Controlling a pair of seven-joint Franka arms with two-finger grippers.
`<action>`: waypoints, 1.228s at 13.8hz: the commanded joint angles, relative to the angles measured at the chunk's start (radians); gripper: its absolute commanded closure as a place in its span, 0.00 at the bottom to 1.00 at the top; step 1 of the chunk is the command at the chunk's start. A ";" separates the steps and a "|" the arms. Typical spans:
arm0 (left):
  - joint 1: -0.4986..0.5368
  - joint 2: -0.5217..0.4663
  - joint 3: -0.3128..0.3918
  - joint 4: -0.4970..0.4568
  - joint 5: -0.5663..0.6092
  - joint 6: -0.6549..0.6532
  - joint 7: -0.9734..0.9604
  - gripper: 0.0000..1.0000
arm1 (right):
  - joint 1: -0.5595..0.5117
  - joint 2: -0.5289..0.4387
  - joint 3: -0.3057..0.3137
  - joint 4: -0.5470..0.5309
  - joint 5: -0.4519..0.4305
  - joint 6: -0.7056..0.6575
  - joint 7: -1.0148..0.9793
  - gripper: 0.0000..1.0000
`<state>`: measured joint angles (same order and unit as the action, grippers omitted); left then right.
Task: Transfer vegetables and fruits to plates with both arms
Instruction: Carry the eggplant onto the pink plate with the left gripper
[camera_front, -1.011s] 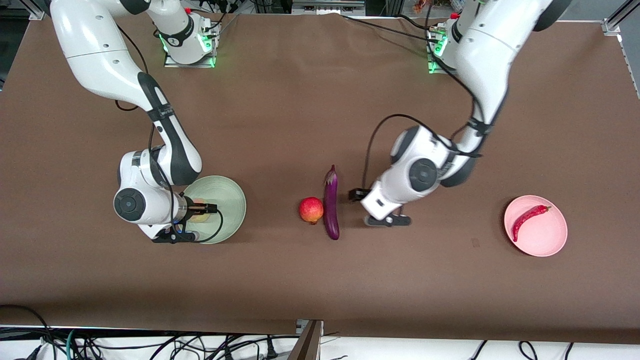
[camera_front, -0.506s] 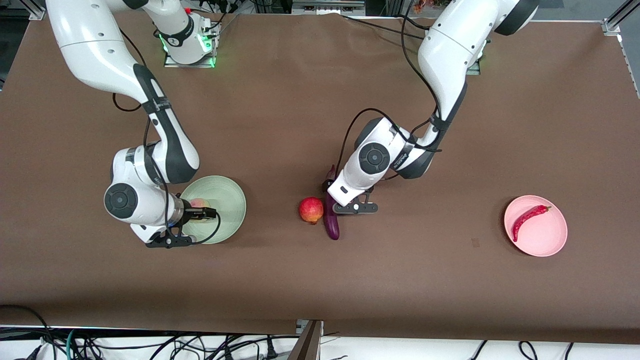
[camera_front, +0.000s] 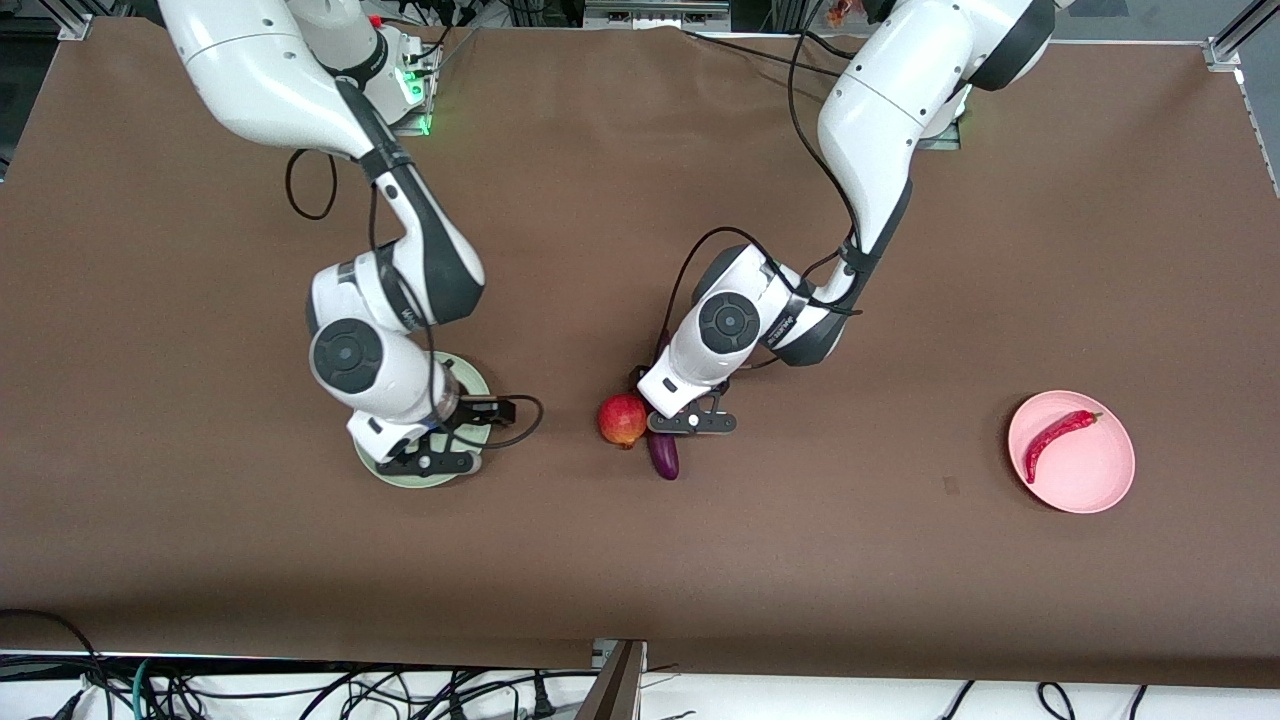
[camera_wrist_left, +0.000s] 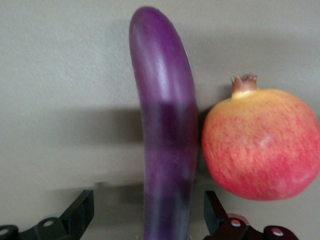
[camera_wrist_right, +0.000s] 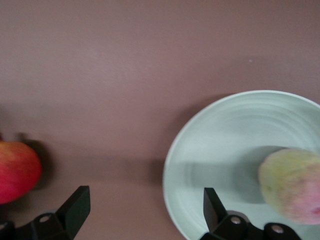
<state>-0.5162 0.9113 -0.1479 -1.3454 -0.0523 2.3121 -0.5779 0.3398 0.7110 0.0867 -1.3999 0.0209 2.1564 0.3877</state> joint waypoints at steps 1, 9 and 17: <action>-0.012 0.018 0.016 0.035 0.046 -0.007 0.041 0.90 | 0.028 0.018 -0.004 0.016 0.010 0.057 0.069 0.00; 0.155 -0.067 -0.004 -0.011 0.034 -0.064 0.204 1.00 | 0.180 0.082 -0.005 0.009 0.007 0.293 0.333 0.00; 0.649 -0.180 -0.022 -0.012 0.045 -0.456 0.997 1.00 | 0.245 0.125 -0.008 0.009 0.004 0.382 0.335 0.00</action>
<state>0.0269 0.7448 -0.1450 -1.3312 -0.0202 1.8761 0.2491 0.5537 0.8166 0.0882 -1.3999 0.0215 2.5006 0.7130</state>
